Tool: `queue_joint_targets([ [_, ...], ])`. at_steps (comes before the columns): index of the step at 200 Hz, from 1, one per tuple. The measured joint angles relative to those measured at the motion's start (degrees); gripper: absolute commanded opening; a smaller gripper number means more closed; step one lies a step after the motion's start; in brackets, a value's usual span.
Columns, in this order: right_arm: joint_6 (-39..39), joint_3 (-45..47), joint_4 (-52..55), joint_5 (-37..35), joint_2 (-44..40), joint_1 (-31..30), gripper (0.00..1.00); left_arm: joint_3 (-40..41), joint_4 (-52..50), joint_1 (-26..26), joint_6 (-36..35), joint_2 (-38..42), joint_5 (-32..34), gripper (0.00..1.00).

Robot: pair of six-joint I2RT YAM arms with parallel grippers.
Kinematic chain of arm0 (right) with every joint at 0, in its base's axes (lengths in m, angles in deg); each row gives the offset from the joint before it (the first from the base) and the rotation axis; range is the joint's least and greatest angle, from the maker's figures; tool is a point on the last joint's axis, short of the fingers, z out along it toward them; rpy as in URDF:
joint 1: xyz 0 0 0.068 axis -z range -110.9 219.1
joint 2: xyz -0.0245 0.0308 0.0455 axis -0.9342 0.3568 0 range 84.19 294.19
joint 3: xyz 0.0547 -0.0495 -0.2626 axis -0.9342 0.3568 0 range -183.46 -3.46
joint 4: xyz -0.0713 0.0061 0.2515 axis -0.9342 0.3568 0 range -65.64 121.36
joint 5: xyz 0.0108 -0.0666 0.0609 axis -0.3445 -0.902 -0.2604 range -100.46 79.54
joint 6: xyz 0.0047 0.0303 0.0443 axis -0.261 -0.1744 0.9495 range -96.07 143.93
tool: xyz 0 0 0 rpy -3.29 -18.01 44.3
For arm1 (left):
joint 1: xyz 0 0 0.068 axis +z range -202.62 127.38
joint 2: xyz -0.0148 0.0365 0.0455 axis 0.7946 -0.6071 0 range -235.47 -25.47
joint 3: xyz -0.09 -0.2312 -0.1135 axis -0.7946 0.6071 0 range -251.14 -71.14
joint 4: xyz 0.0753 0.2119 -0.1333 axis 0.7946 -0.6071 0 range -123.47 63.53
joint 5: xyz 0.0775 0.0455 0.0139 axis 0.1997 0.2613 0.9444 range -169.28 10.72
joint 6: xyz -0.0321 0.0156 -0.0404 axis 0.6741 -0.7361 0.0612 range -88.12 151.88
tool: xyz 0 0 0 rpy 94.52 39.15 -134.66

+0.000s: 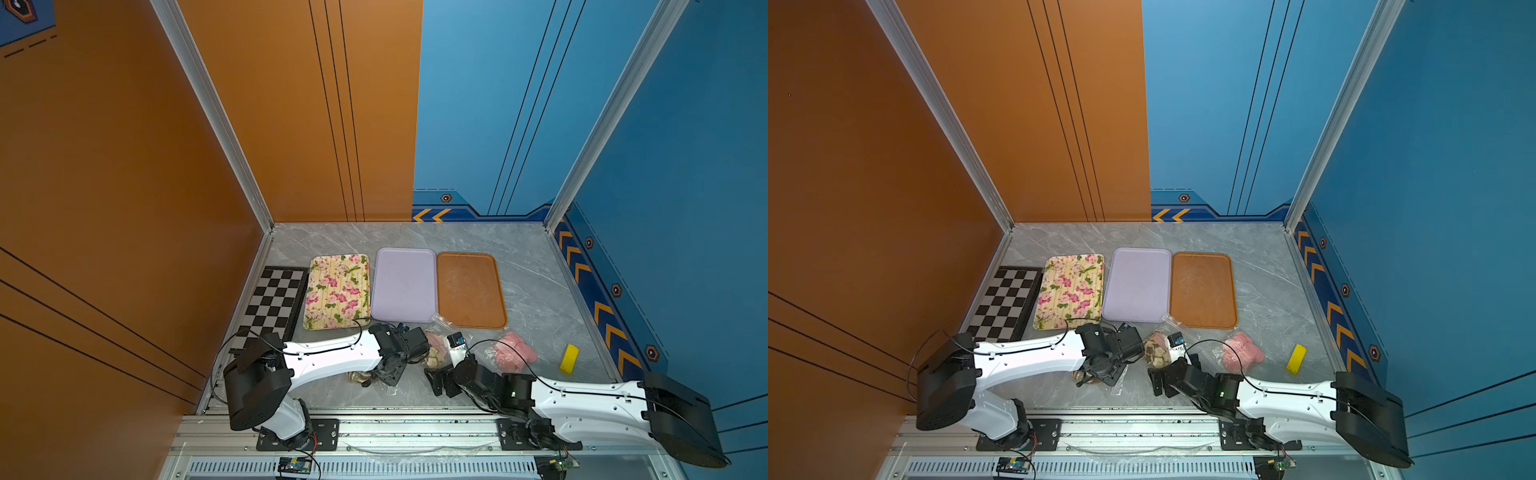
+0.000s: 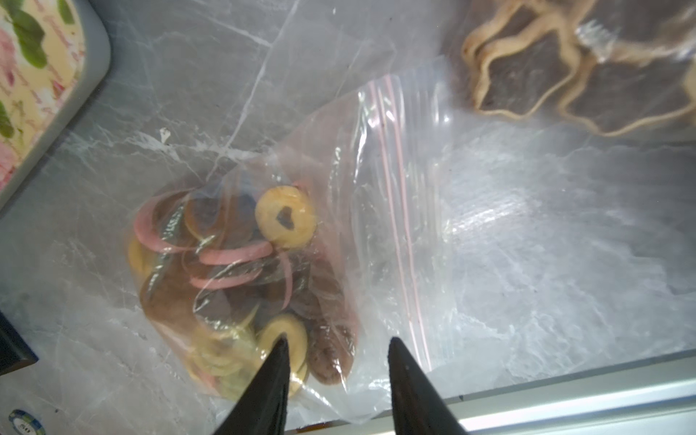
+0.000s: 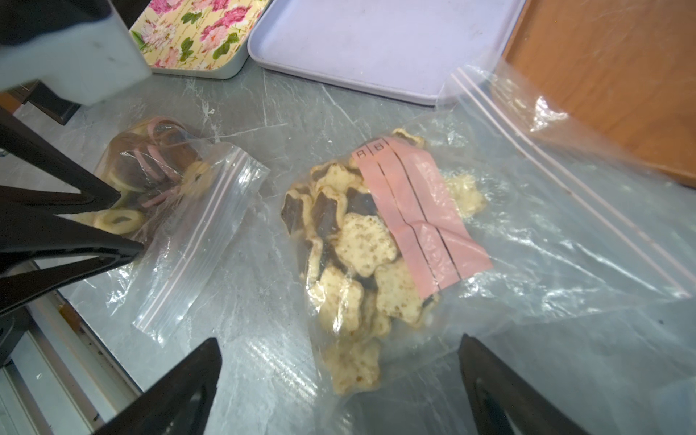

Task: Pour cookies out of the ziploc bag
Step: Open the ziploc bag at the center of the board.

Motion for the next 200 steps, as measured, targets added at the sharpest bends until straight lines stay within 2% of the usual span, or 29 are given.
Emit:
queue_joint_targets([
  [96,0.0,-0.7,0.07,-0.02,0.09,0.0,1.0,1.05,3.8,1.62,-0.94,-2.54,-1.73,0.28],
  [125,0.0,-0.74,0.11,-0.02,0.07,0.0,1.0,1.09,4.28,1.86,-1.14,-3.28,-1.9,0.18],
  [155,-0.04,-0.74,0.2,-0.02,0.04,0.0,1.0,1.14,4.5,1.92,-0.72,-3.26,-2.14,0.0],
  [200,-0.04,-0.79,0.26,-0.02,0.04,0.0,1.0,1.99,4.59,1.97,-0.83,-2.34,-2.14,0.0],
])
